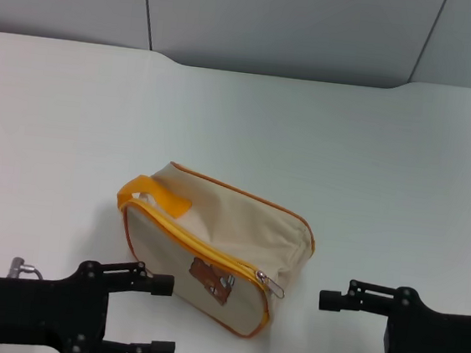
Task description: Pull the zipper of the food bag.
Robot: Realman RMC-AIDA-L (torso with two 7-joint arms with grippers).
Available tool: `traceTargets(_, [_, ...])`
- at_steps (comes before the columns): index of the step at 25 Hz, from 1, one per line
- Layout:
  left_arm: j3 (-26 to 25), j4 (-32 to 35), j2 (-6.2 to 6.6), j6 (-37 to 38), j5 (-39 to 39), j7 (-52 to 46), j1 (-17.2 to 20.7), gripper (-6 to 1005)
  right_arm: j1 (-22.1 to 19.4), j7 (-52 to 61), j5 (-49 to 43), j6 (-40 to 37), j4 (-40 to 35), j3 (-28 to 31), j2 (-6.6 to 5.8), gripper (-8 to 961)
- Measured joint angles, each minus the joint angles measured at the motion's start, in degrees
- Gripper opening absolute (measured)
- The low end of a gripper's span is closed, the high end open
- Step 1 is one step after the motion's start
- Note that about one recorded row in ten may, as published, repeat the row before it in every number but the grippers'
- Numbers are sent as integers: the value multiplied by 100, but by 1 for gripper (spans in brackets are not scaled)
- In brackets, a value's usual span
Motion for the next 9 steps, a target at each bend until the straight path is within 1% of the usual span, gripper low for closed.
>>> traceTargets(1, [8,1,-6,-39,41,2,-27,794,-1,0,-14,-1,3,5,2,817])
traceTargets(6, [13,11,-8,-78,144,10,-96,822,-11,-7,-21,-1,8,29,9,816])
traceTargets(9, [12,13,-8,-78,145,10,-99,822,-30,-101,-24,12,38,27,13,816])
